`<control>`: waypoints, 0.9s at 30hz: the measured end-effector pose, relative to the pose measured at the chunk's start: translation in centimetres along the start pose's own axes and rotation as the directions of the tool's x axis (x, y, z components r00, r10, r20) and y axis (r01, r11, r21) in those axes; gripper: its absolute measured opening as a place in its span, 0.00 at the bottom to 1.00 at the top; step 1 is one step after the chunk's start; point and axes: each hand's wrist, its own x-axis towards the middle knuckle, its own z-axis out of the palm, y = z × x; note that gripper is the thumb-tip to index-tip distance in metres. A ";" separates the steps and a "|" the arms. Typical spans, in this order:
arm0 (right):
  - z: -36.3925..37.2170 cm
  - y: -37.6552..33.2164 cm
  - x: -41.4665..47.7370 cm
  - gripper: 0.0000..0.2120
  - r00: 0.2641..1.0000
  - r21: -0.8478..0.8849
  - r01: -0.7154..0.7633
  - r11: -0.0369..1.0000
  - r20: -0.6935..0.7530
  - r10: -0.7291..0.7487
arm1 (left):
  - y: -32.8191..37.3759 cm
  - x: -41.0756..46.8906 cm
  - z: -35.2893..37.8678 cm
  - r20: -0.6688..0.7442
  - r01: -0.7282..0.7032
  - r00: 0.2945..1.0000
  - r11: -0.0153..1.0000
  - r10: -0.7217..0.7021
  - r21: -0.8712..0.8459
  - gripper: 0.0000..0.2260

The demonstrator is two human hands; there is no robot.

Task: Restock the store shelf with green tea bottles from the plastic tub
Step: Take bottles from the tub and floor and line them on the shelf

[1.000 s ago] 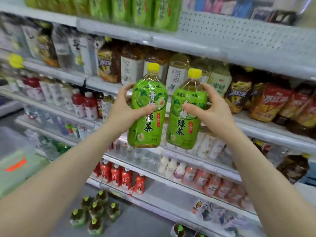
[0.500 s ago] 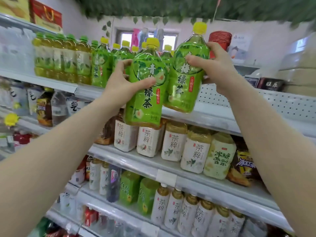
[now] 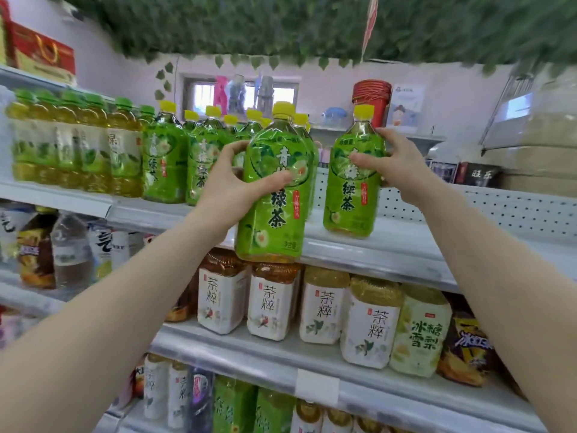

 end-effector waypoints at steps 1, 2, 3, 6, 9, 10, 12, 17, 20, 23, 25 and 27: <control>0.3 0.3 0.2 0.39 1.000 0.015 -0.022 1.000 0.008 0.022 | -0.2 0.1 0.0 0.007 0.004 1.000 1.000 -0.003 -0.003 0.42; 0.6 0.5 0.2 0.36 0.999 0.036 -0.033 0.999 0.014 0.033 | -0.4 0.2 0.0 0.013 0.003 1.000 1.000 -0.003 -0.005 0.42; 0.8 0.6 0.3 0.33 0.999 0.054 -0.038 0.998 0.022 0.037 | -0.6 0.3 0.0 0.019 0.002 1.000 1.000 -0.002 -0.009 0.41; 1.2 0.7 0.2 0.30 0.999 0.055 -0.028 0.998 0.047 0.025 | -0.8 0.5 0.1 0.025 -0.002 1.000 1.000 0.003 -0.025 0.42; 1.3 0.0 -0.7 0.31 0.998 -0.067 0.043 0.997 0.044 -0.040 | -1.2 0.7 0.1 0.026 -0.004 1.000 0.999 0.006 -0.052 0.44; 1.3 -0.2 -0.9 0.35 0.996 -0.203 0.089 0.975 0.026 -0.085 | -1.4 0.7 0.0 0.029 -0.006 1.000 0.998 0.008 -0.064 0.43; 1.6 -0.4 -1.6 0.48 0.985 -0.521 0.160 0.838 0.036 -0.166 | -1.9 0.8 -0.2 0.037 -0.012 0.999 0.996 0.015 -0.090 0.41; 3.5 0.1 -2.1 0.66 0.986 -0.756 0.165 0.633 0.114 -0.122 | -3.0 1.1 -0.8 0.034 -0.012 0.999 0.997 0.015 -0.075 0.40; 4.1 0.5 -1.0 0.66 0.987 -0.766 0.157 0.623 0.099 -0.127 | -3.2 1.2 -1.1 0.031 -0.008 0.999 0.997 0.010 -0.077 0.39; 4.9 1.4 0.6 0.66 0.990 -0.765 0.142 0.628 0.095 -0.107 | -3.3 1.4 -1.5 0.023 -0.023 0.999 0.996 0.025 -0.090 0.37; 5.3 2.1 1.9 0.66 0.991 -0.763 0.133 0.633 0.099 -0.089 | -3.4 1.6 -1.7 0.026 -0.033 0.999 0.995 0.036 -0.095 0.37; 5.6 2.7 2.9 0.65 0.993 -0.769 0.117 0.629 0.091 -0.074 | -3.4 1.8 -1.8 0.033 -0.038 0.999 0.994 0.042 -0.106 0.37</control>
